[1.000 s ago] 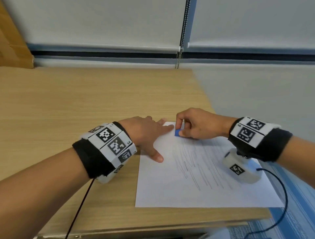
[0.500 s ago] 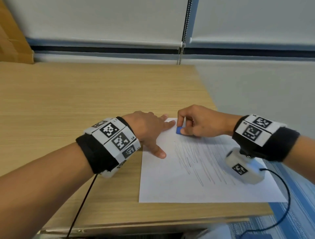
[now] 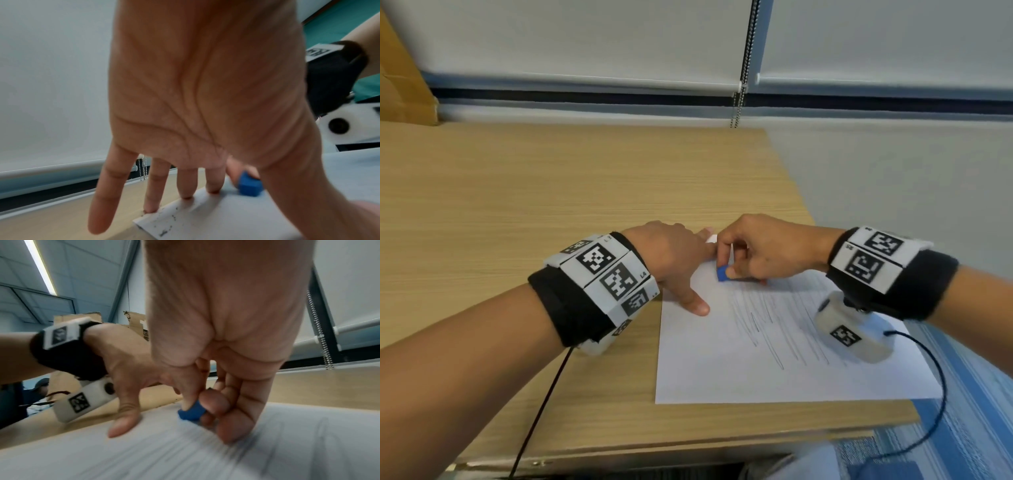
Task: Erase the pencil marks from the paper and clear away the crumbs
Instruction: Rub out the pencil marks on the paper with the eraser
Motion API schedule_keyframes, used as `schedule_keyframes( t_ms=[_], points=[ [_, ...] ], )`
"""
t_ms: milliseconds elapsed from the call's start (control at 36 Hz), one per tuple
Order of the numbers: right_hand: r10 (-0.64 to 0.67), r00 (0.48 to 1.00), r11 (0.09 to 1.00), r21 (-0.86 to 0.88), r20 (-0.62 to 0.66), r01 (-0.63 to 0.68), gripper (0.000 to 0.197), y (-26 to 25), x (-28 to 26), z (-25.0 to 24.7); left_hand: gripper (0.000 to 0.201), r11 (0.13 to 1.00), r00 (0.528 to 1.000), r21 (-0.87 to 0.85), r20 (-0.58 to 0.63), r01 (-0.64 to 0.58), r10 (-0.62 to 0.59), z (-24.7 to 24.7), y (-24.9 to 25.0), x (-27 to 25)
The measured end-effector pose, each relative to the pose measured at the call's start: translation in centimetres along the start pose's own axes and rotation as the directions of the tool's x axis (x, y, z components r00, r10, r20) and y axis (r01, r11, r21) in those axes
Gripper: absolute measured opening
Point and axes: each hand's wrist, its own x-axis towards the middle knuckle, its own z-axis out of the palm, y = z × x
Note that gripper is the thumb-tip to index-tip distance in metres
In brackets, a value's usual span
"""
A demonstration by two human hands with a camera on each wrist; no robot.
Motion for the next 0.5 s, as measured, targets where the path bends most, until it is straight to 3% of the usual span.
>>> schedule_keyframes(
  t_ms=[139, 278, 417, 500],
  points=[
    [0.005, 0.991, 1.000, 0.021, -0.137, -0.002, 0.004, 0.2, 0.0, 0.5, 0.109, 1.000, 1.000, 0.013, 0.003, -0.021, 0.021, 0.1, -0.2, -0.2],
    [-0.061, 0.998, 0.997, 0.052, 0.020, 0.060, 0.004, 0.1, -1.3, 0.5, 0.110, 0.999, 0.999, 0.035, -0.010, -0.038, 0.039, 0.2, -0.4, -0.2],
    [0.015, 0.994, 0.999, 0.030, -0.110, -0.012, 0.003, 0.7, 0.1, -0.6, 0.111, 0.999, 0.999, 0.024, 0.003, -0.037, 0.036, 0.3, -0.4, 0.0],
    [0.007, 1.000, 0.998, 0.061, -0.007, -0.007, 0.003, 0.5, -0.9, -0.3, 0.113, 0.999, 0.999, 0.025, -0.001, -0.040, 0.040, 0.4, -0.6, 0.1]
  ],
)
